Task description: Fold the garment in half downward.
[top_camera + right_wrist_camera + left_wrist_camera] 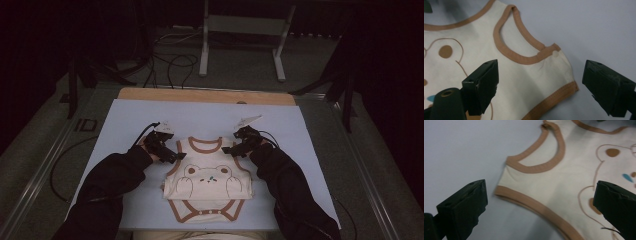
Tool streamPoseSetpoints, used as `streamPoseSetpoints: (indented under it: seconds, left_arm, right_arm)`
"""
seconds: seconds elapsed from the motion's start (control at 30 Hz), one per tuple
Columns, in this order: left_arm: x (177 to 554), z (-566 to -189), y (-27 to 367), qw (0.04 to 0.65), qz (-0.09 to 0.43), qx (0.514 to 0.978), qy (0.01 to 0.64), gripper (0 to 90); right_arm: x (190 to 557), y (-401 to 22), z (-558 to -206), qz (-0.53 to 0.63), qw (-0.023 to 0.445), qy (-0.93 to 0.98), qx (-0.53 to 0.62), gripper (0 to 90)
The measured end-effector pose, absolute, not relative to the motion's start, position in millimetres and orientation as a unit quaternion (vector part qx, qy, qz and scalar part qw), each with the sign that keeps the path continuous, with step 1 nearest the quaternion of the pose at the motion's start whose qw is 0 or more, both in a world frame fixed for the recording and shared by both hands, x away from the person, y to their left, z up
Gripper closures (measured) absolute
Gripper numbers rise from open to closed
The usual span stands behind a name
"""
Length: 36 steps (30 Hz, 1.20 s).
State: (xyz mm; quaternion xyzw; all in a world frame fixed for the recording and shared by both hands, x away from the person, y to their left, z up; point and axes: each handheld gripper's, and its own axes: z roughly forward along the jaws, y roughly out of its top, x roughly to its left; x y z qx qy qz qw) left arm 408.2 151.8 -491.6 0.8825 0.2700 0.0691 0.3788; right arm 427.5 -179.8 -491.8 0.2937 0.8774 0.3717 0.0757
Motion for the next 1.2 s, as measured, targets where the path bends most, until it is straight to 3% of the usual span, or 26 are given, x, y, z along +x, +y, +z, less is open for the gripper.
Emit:
streamPoseSetpoints:
  seconds: [0.37,0.63,0.87,1.2]
  left_arm:
    - [423,-503,151,0.362,0.072,0.890,0.269,0.5]
    - [433,-509,149,0.352,0.065,0.891,0.280,14.7]
    - [442,-514,147,0.343,0.053,0.893,0.286,20.3]
    - [445,-517,142,0.339,0.062,0.894,0.287,52.5]
  right_arm:
    - [440,-178,-502,0.354,0.079,0.880,0.306,13.4]
    - [444,-174,-506,0.335,0.090,0.888,0.302,13.8]
    - [452,-173,-507,0.337,0.085,0.885,0.309,14.1]
    - [455,-178,-510,0.330,0.091,0.889,0.306,20.9]
